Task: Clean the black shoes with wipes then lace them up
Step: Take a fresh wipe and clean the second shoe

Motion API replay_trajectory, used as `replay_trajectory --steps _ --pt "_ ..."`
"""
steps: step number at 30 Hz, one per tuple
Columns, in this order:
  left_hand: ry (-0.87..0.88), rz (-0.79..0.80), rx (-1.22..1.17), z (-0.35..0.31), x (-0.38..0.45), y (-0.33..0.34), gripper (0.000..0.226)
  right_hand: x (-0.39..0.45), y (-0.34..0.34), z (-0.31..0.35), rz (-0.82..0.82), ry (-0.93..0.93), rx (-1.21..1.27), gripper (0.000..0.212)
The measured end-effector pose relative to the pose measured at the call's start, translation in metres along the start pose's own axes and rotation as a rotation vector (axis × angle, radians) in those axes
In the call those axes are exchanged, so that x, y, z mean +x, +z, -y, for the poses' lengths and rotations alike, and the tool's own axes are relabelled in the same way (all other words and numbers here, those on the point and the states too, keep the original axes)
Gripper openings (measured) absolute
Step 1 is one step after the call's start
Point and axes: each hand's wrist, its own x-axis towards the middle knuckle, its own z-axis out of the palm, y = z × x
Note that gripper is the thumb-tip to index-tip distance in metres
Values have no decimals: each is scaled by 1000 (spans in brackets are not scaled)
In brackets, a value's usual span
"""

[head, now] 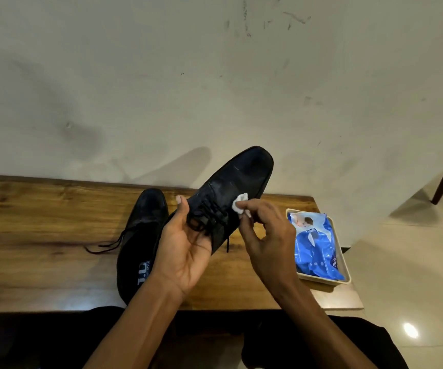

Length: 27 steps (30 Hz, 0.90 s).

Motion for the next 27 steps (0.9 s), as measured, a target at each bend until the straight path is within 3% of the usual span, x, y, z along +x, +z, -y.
replay_trajectory --steps 3,7,12,20,24,27 --pt "-4 18 -6 3 0 -1 54 -8 5 14 -4 63 54 21" --pt "18 21 27 2 2 -3 58 -13 11 32 91 -43 104 19" --pt "75 20 234 15 -2 1 50 23 9 23 -3 79 93 18" --pt "184 -4 451 20 -3 -1 57 33 -1 20 250 -174 -106 22" --pt "250 -15 662 31 -4 -3 86 52 -6 12 203 -93 -187 22" --pt "234 13 693 35 -2 -3 60 34 2 39 256 -156 -147 21"
